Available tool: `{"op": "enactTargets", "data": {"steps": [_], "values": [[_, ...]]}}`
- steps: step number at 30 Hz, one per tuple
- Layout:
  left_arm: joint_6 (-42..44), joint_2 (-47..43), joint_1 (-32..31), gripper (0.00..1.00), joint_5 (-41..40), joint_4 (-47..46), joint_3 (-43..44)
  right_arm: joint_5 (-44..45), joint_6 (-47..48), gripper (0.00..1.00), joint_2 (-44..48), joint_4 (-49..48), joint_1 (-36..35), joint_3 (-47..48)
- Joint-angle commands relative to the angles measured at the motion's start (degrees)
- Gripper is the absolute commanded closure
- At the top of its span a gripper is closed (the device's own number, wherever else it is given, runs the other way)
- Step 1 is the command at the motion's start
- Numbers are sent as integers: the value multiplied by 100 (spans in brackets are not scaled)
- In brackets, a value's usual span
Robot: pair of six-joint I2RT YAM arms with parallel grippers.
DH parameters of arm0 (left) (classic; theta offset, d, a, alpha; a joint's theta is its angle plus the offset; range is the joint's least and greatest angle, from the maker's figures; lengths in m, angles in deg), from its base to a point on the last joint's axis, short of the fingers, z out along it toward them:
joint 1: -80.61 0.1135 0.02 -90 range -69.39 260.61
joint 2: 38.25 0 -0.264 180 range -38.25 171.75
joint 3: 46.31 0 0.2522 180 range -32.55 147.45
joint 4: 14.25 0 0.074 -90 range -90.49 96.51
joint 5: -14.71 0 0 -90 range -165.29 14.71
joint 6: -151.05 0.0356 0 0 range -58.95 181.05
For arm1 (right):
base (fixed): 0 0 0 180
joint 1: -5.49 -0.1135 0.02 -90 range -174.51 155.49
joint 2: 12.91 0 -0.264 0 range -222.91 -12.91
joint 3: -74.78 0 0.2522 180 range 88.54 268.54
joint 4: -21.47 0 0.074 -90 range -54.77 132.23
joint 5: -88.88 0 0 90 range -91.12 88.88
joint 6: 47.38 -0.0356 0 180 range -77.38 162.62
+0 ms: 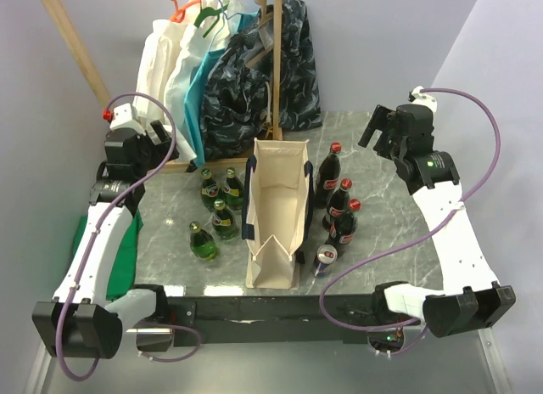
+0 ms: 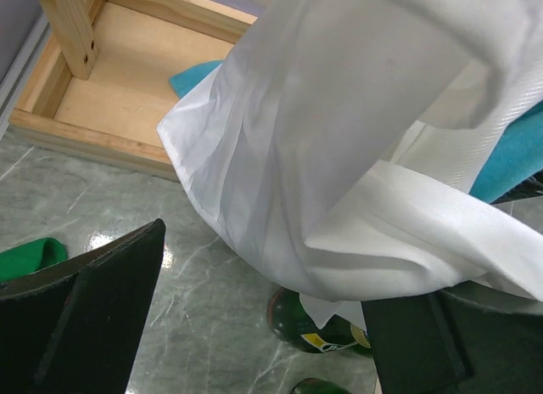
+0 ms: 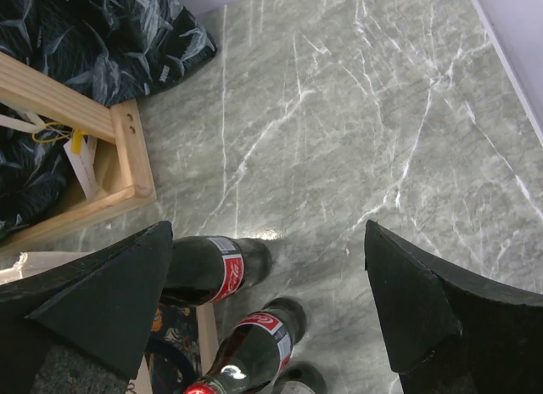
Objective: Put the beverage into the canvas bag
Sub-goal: Pick up the drink from the center of the board.
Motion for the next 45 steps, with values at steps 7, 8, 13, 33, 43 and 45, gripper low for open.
{"op": "enactTargets", "data": {"steps": [7,8,13,33,43,45], "values": [[-44,253,-9,4,219,72,516,-130,187,0,103,146,-21,171],[-44,280,-9,4,237,116,534,-252,213,0,77,226,-21,276],[-44,429,-9,4,263,265,648,-481,284,8,-20,761,-21,575],[114,-44,-9,4,185,801,815,-271,-68,18,-722,1641,-1348,1929],[141,-309,-9,3,96,977,850,63,-85,19,-1400,1940,-1814,2588],[150,-309,-9,4,114,986,824,133,-146,20,-1523,1984,-1840,2632]]}}
